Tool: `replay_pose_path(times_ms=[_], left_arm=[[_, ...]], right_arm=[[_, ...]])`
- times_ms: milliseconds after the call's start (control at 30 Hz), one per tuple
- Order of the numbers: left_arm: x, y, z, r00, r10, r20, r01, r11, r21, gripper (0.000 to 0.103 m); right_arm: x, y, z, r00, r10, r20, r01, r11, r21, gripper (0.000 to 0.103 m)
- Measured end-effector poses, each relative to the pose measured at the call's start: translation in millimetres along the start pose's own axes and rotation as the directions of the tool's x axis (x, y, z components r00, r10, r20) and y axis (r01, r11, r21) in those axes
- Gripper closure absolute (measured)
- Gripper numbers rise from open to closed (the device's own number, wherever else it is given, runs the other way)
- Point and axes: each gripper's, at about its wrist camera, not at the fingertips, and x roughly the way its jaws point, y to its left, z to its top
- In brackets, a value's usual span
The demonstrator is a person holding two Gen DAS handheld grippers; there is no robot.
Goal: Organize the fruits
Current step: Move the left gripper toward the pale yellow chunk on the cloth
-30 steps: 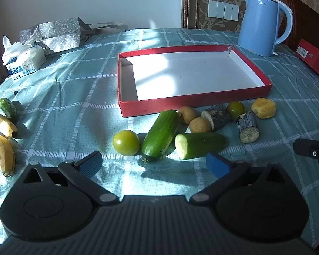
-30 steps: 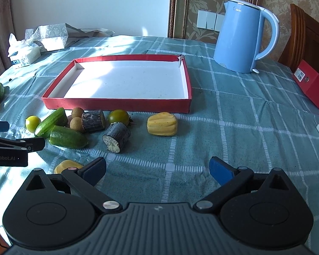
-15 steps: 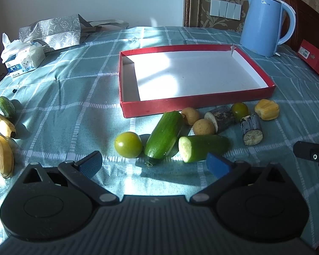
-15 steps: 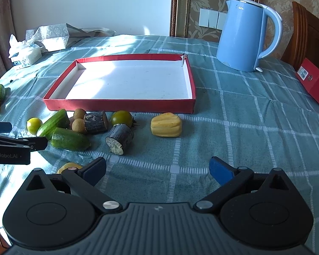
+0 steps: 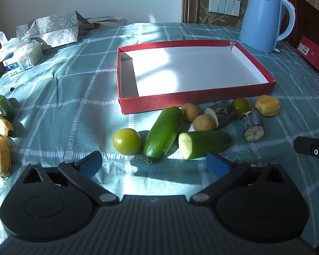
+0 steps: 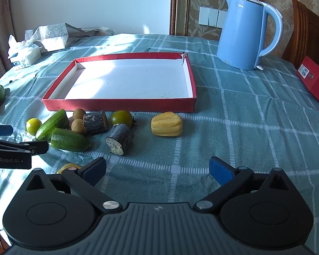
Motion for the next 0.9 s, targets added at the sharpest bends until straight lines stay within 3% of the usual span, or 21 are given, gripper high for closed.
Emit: replay_pose_path(times_ms=[900], left_arm=[[-5.4,-6.2,-6.5,1.0,-0.019,-0.005,0.019,1.0,0.012,0.0]], right_arm=[[-3.8,-3.1,-3.3,1.0,-0.002,-0.003,0.002,1.0,0.012,0.0]])
